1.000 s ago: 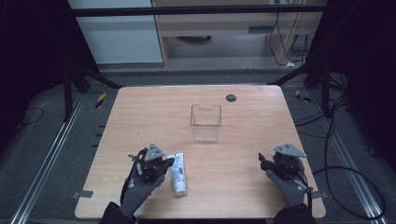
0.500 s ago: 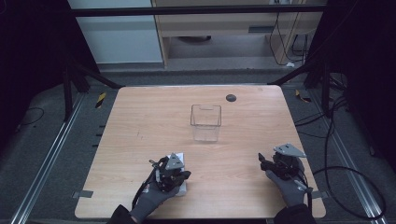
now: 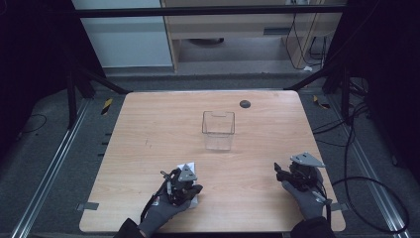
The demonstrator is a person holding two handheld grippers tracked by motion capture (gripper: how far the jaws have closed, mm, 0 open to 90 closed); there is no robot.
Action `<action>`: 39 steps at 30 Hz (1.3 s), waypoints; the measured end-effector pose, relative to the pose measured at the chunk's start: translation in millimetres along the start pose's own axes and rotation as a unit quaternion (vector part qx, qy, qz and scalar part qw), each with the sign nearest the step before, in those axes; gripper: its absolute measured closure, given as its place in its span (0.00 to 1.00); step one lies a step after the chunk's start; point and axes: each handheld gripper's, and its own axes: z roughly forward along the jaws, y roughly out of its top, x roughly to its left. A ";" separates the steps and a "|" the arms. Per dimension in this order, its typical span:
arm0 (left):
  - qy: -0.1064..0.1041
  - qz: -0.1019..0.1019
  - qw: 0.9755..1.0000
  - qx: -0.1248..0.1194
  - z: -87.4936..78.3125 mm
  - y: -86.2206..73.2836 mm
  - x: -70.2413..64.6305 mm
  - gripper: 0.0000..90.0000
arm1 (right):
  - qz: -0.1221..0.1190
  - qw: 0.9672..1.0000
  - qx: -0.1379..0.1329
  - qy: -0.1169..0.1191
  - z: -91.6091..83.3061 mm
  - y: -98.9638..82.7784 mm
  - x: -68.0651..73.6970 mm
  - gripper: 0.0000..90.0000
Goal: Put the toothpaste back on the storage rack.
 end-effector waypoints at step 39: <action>-0.003 -0.009 1.000 0.014 -21.8 -18.9 5.4 0.99 | 0.001 1.000 0.004 -0.003 0.3 -1.1 -1.0 0.31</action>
